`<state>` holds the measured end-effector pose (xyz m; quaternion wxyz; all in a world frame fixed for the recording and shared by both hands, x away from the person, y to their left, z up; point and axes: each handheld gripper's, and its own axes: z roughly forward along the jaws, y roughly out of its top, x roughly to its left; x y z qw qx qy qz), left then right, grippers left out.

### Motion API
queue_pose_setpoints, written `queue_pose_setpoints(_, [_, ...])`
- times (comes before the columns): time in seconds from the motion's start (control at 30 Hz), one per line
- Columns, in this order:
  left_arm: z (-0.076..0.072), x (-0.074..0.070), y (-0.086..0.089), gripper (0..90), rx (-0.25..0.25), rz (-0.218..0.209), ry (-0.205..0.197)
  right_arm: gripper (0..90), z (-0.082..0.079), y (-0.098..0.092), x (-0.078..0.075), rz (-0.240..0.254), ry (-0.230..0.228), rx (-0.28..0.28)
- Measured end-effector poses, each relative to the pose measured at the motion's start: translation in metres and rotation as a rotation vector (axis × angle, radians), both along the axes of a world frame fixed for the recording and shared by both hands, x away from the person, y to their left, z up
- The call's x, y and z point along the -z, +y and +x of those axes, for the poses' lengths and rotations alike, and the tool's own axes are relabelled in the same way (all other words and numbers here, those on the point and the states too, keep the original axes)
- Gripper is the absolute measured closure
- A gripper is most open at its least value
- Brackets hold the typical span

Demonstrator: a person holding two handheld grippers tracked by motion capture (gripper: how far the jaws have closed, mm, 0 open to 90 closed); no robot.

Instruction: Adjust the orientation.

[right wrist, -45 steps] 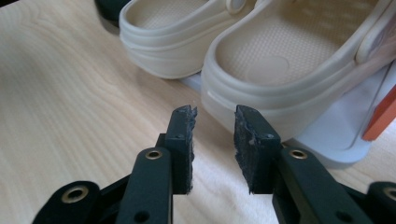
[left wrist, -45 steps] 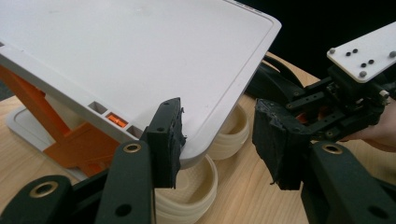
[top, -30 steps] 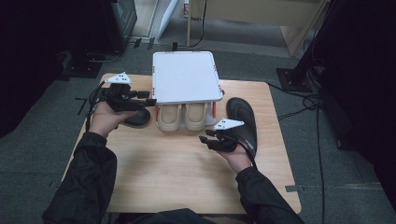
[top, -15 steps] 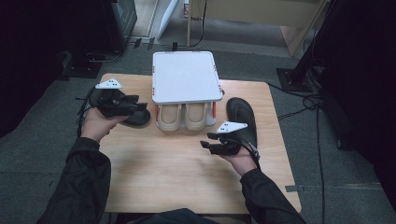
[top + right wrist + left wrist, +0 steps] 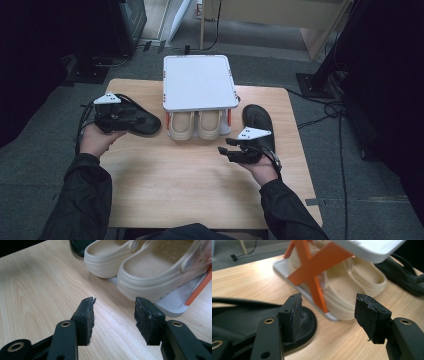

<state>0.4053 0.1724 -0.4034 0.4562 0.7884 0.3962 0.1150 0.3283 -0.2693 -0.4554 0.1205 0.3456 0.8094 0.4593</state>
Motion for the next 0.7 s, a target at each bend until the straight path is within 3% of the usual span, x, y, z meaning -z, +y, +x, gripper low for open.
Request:
queue_pose_setpoints(0.3, [0.011,0.02,0.017,39.2,-0.07,0.039,0.022,50.6,0.006,0.003,0.001,0.005,-0.008,0.014])
queue_pose_setpoints(0.5, [0.021,0.031,0.028,39.8,-0.12,0.026,0.044,50.6,0.006,0.005,0.002,0.002,-0.009,0.011])
queue_pose_setpoints(0.7, [0.03,0.042,0.023,46.9,-0.129,0.032,0.04,50.7,0.007,0.007,0.003,-0.002,-0.004,0.009])
